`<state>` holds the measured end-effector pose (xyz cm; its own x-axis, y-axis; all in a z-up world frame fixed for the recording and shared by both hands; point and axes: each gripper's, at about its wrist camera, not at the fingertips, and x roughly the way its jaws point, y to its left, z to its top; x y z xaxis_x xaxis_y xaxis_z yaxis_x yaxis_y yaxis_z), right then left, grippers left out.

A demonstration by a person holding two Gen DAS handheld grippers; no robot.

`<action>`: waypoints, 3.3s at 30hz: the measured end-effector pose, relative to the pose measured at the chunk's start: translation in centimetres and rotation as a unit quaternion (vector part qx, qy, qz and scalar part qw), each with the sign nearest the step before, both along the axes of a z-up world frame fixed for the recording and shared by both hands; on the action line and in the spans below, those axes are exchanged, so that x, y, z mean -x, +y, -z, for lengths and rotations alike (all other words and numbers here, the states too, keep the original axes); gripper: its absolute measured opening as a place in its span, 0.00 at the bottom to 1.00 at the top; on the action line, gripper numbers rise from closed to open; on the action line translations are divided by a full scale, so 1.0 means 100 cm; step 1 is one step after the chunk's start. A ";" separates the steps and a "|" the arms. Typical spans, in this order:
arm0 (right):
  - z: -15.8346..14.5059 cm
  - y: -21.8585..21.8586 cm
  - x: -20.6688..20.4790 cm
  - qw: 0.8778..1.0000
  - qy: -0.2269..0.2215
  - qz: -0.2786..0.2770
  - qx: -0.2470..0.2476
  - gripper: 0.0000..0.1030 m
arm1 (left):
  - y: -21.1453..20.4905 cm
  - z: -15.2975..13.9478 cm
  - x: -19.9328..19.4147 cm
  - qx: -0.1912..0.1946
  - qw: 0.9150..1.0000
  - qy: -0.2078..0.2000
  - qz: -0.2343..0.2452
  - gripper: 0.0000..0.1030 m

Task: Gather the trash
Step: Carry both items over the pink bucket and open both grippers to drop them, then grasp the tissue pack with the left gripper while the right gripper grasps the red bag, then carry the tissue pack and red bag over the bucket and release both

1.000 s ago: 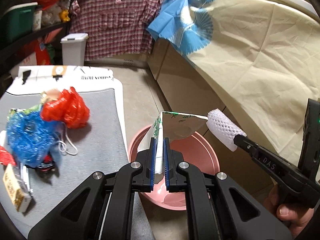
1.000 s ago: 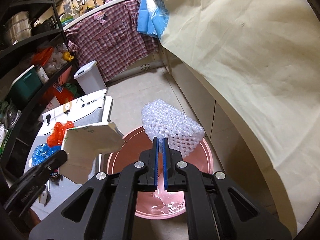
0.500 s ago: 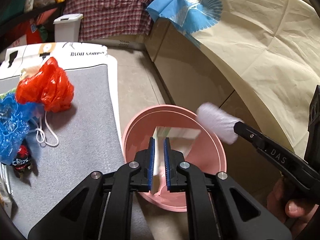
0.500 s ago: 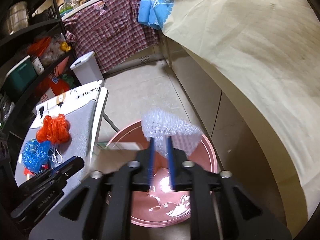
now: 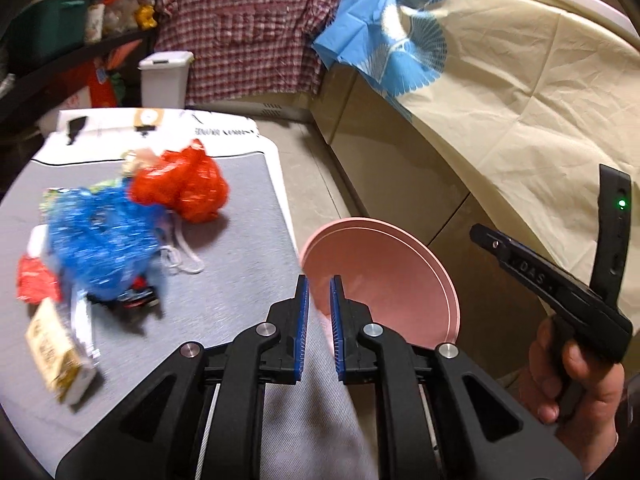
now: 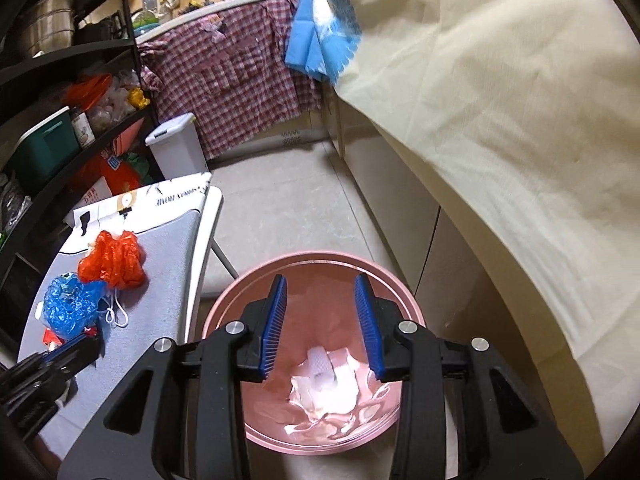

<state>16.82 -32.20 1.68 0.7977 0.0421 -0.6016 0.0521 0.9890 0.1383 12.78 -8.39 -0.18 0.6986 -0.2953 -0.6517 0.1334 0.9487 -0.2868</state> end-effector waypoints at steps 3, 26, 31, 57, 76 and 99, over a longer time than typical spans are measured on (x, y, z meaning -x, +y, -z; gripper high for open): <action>-0.010 0.001 0.014 0.999 -0.031 -0.001 -0.015 0.35 | 0.014 -0.007 0.022 -0.008 1.000 -0.008 -0.010 0.11; -0.031 0.108 0.065 0.987 -0.056 -0.136 -0.064 0.27 | 0.134 0.015 0.095 -0.027 0.979 -0.021 -0.200 0.50; -0.020 0.133 0.044 0.985 -0.048 -0.150 -0.070 0.27 | 0.142 0.029 0.083 -0.025 0.974 -0.005 -0.226 0.66; 0.035 0.213 -0.102 0.978 0.018 -0.183 -0.094 0.65 | 0.157 0.080 0.034 -0.001 0.960 0.091 -0.267 0.75; 0.030 0.211 -0.090 0.977 0.026 -0.185 -0.099 0.27 | 0.162 0.075 0.038 -0.046 0.959 0.095 -0.265 0.58; -0.034 0.155 0.045 0.982 -0.030 -0.185 -0.008 0.25 | 0.140 0.029 0.079 -0.070 0.970 0.025 -0.230 0.56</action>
